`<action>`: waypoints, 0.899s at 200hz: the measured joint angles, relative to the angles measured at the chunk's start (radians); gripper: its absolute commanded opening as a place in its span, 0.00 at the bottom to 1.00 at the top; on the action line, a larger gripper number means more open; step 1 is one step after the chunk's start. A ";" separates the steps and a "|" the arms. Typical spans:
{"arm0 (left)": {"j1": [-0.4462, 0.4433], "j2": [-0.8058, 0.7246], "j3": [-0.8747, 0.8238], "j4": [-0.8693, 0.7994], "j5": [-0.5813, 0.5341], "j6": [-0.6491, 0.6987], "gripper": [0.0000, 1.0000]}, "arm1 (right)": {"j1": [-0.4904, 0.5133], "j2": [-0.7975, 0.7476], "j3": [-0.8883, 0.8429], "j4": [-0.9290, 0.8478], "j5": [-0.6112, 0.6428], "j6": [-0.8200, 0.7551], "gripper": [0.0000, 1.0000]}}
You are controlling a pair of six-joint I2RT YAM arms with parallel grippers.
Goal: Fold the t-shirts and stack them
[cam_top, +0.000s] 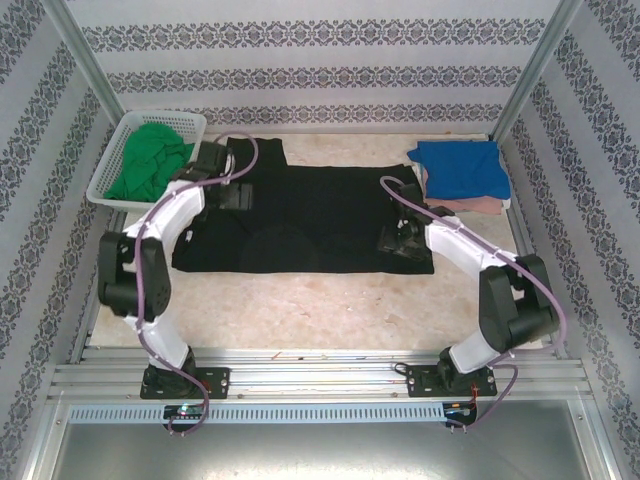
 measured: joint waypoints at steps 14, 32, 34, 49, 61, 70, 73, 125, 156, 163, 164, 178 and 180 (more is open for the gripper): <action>-0.002 -0.059 -0.109 0.001 0.012 -0.024 1.00 | 0.023 0.079 0.060 0.019 0.002 0.000 0.59; -0.004 -0.062 -0.187 -0.003 0.006 -0.046 1.00 | 0.051 0.170 0.098 0.038 0.004 0.001 0.61; -0.004 -0.060 -0.193 -0.006 0.004 -0.048 1.00 | 0.053 0.176 0.099 0.038 0.004 0.001 0.61; -0.004 -0.041 -0.219 -0.020 -0.014 -0.063 1.00 | 0.079 0.217 0.101 0.029 0.012 0.005 0.62; -0.004 -0.032 -0.230 -0.036 -0.039 -0.078 1.00 | 0.090 0.225 0.089 0.027 0.019 0.020 0.63; -0.002 -0.031 -0.235 -0.053 -0.062 -0.089 1.00 | 0.095 0.217 0.068 0.031 0.020 0.034 0.64; 0.000 -0.031 -0.235 -0.058 -0.069 -0.092 1.00 | 0.095 0.214 0.060 0.034 0.020 0.042 0.64; 0.043 0.006 -0.258 -0.141 -0.140 -0.095 1.00 | 0.081 0.116 -0.074 0.099 0.023 0.119 0.67; 0.042 -0.018 -0.307 -0.156 -0.153 -0.100 0.99 | 0.082 0.062 -0.131 0.098 0.008 0.138 0.69; 0.042 -0.032 -0.322 -0.160 -0.151 -0.103 0.98 | 0.082 0.047 -0.145 0.097 0.003 0.141 0.69; 0.042 -0.033 -0.323 -0.160 -0.151 -0.103 0.98 | 0.082 0.044 -0.148 0.096 0.002 0.141 0.69; 0.042 -0.057 -0.347 -0.174 -0.147 -0.111 0.96 | 0.082 0.016 -0.176 0.089 -0.010 0.144 0.70; 0.042 -0.060 -0.350 -0.176 -0.147 -0.113 0.95 | 0.082 0.011 -0.180 0.087 -0.011 0.145 0.70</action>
